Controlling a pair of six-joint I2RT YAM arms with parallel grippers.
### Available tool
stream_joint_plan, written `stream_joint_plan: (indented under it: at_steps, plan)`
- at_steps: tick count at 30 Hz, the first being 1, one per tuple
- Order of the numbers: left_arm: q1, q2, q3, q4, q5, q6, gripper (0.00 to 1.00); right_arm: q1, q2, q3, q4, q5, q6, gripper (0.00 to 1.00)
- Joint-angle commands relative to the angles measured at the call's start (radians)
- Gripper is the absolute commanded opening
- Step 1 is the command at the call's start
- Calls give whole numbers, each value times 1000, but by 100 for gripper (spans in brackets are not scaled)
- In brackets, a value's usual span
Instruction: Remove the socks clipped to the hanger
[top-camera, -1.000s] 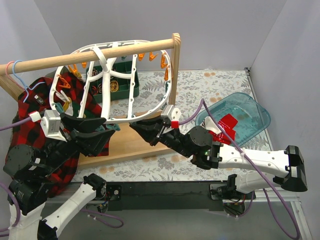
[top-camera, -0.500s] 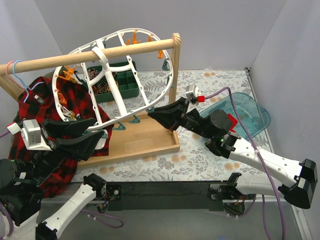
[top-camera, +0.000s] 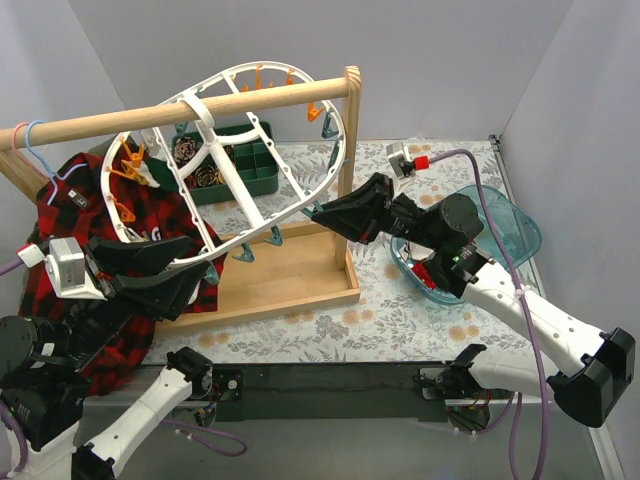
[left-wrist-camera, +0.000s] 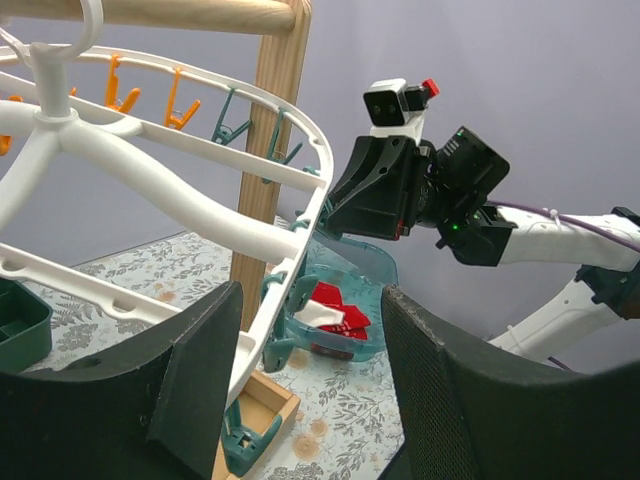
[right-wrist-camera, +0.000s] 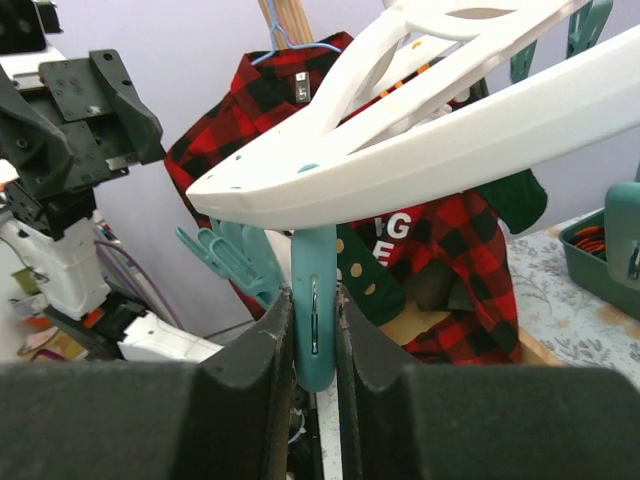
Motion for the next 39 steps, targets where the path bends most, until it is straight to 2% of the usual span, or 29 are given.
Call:
stream_joint_plan:
  at_steps: [1,9,17,29,33,39]
  plan:
    - [-1,21,-6,-10,-6,3,56,-23,42,84,55,-92,100,23]
    - [-1,18,-8,-15,-6,7,56,-43,53,119,63,-115,143,27]
    - [-2,24,-5,-19,2,10,56,-169,54,87,138,-169,293,29]
    - [-1,23,-23,-27,-1,9,56,-255,100,127,147,-238,337,36]
    - [-1,35,32,-51,-38,32,56,-290,111,150,150,-252,348,36]
    - [-1,9,92,-48,-171,47,57,-310,145,193,150,-273,362,33]
